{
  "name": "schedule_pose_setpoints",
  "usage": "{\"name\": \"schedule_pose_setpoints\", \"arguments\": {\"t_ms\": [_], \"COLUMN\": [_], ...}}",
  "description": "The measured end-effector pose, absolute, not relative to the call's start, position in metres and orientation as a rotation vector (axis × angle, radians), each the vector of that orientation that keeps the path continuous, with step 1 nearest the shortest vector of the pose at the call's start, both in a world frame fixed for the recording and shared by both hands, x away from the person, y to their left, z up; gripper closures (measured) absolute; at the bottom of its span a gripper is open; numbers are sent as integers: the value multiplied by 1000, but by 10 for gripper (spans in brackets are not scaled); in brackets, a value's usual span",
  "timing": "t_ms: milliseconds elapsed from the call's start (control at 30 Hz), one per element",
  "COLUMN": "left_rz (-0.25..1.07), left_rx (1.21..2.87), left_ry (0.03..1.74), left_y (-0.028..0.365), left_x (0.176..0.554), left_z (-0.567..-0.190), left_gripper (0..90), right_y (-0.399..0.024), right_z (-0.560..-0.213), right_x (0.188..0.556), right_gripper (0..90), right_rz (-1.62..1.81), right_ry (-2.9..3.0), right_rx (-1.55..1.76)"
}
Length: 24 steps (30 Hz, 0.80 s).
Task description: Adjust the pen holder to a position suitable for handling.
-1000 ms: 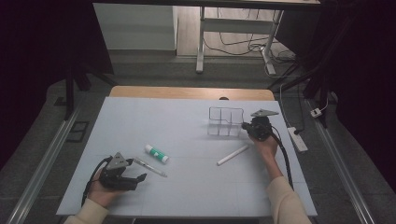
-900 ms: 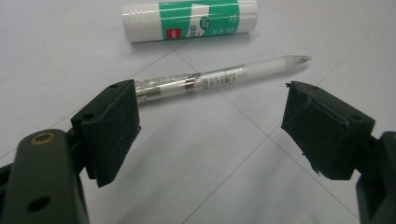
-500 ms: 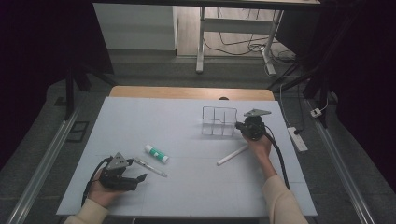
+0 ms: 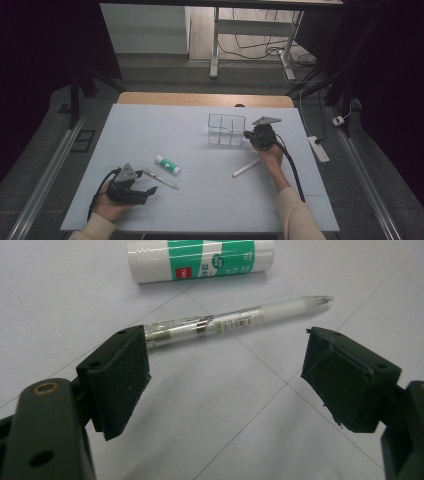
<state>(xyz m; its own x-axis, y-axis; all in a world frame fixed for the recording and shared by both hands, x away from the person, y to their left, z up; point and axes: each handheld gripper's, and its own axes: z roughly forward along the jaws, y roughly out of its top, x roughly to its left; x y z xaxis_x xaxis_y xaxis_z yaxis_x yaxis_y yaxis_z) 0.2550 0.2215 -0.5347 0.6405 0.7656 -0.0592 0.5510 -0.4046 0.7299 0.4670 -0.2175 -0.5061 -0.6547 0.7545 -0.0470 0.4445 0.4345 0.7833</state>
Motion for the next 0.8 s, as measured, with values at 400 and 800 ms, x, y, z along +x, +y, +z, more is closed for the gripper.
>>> {"name": "schedule_pose_setpoints", "arguments": {"t_ms": [400, 800], "left_rz": [376, 389], "left_rx": [2124, 2123], "left_ry": [1021, 1034], "left_y": [221, 219], "left_x": [254, 253], "left_z": [-535, -534], "left_gripper": [194, 194], "right_y": [-204, -189], "right_z": [-507, -510], "right_x": [468, 472], "right_gripper": [887, 887], "right_rz": [1084, 1082], "right_ry": [2311, 2339], "right_rx": [994, 965]}}
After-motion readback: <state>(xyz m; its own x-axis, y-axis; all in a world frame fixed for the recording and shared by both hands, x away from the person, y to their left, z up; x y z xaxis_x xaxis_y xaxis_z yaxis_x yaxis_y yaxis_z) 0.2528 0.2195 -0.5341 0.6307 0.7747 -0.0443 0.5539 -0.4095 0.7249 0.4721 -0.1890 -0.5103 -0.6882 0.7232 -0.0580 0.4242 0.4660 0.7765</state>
